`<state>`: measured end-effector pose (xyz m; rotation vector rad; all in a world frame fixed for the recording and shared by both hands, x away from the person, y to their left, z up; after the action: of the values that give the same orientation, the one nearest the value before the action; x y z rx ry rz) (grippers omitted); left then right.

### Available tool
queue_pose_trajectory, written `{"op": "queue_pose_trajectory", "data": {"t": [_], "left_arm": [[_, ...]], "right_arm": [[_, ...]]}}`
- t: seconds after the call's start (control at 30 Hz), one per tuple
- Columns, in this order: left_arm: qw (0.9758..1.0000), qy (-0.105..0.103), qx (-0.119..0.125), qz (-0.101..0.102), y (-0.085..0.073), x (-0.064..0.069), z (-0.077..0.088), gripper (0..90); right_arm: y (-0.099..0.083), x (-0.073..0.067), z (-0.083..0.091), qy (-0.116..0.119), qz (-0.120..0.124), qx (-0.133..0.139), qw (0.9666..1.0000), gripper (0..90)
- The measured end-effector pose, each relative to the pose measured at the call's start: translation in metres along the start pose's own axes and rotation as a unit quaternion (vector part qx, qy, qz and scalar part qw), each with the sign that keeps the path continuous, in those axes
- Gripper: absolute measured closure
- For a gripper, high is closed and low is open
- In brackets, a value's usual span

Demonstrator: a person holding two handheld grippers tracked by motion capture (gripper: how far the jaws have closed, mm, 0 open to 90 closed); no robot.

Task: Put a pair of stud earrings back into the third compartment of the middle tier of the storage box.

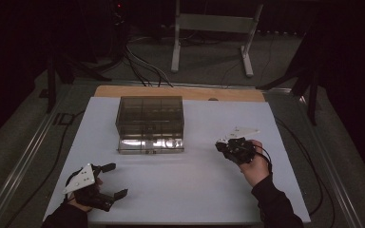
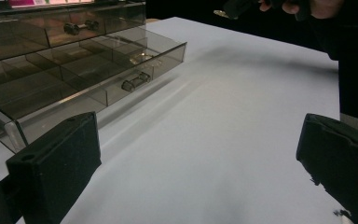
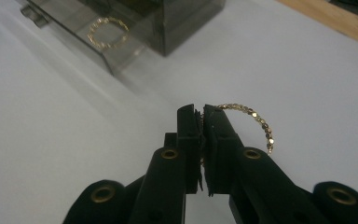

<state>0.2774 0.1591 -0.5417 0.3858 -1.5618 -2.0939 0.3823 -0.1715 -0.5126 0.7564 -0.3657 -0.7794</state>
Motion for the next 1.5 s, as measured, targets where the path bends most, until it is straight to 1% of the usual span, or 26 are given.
{"op": "queue_pose_trajectory", "data": {"t": [0.07,0.23,0.5,0.53,0.57,0.6,0.7,0.77,0.8,0.9,1.1,1.3,1.4,1.5], "left_arm": [[1.0000,0.000,-0.001,-0.003,0.000,0.001,0.000,0.6],[1.0000,0.000,0.001,-0.002,0.001,0.000,0.001,0.7],[1.0000,-0.001,0.000,-0.005,0.001,0.000,0.000,0.6],[1.0000,-0.001,0.000,-0.005,0.001,0.000,0.000,0.6],[1.0000,-0.001,0.001,-0.002,0.001,0.000,0.000,0.6],[1.0000,0.000,0.001,-0.004,0.001,0.000,0.001,0.6],[1.0000,0.000,0.002,-0.004,0.001,0.000,0.001,0.6],[1.0000,0.000,0.003,-0.003,0.002,0.000,0.001,0.6],[1.0000,0.000,0.003,-0.003,0.001,0.000,0.001,0.6],[1.0000,0.000,0.003,-0.003,0.002,-0.001,0.001,0.6],[1.0000,0.000,0.004,-0.002,0.002,-0.001,0.001,0.6],[1.0000,-0.002,0.004,-0.001,0.001,-0.001,0.000,0.6],[1.0000,-0.002,0.002,-0.003,0.001,0.000,0.001,0.6],[1.0000,-0.001,0.006,0.000,0.002,-0.001,0.001,0.6]], "right_arm": [[0.006,-0.003,-0.002,0.004,0.004,0.002,1.0000,86.6],[0.022,-0.012,-0.007,0.015,0.015,0.008,0.9997,86.6],[0.047,-0.031,-0.017,0.035,0.031,0.018,0.9987,86.5],[0.047,-0.031,-0.017,0.035,0.031,0.018,0.9987,86.5],[0.050,-0.033,-0.019,0.038,0.032,0.020,0.9986,86.5],[0.055,-0.039,-0.023,0.043,0.034,0.021,0.9982,86.5],[0.061,-0.048,-0.031,0.052,0.040,0.021,0.9976,86.5],[0.062,-0.050,-0.033,0.055,0.041,0.021,0.9975,86.5],[0.065,-0.056,-0.040,0.062,0.044,0.019,0.9969,86.5],[0.069,-0.065,-0.049,0.069,0.050,0.014,0.9962,86.5],[0.077,-0.077,-0.063,0.080,0.062,0.008,0.9949,86.4],[0.078,-0.084,-0.077,0.096,0.056,0.005,0.9938,86.3],[0.076,-0.088,-0.085,0.101,0.055,-0.002,0.9934,86.3],[0.075,-0.089,-0.092,0.104,0.052,-0.007,0.9932,86.2]]}}
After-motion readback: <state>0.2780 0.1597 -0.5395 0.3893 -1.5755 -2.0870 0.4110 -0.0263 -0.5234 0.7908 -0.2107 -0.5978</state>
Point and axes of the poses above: each handheld gripper's, and its own axes: z roughly backward along the jaws, y roughly out of its top, x roughly to its right, the point moved 10 cm from there along -z, roughly forward along the jaws, and after that the axes turned 1 degree about -z, right-handed, at the moved point
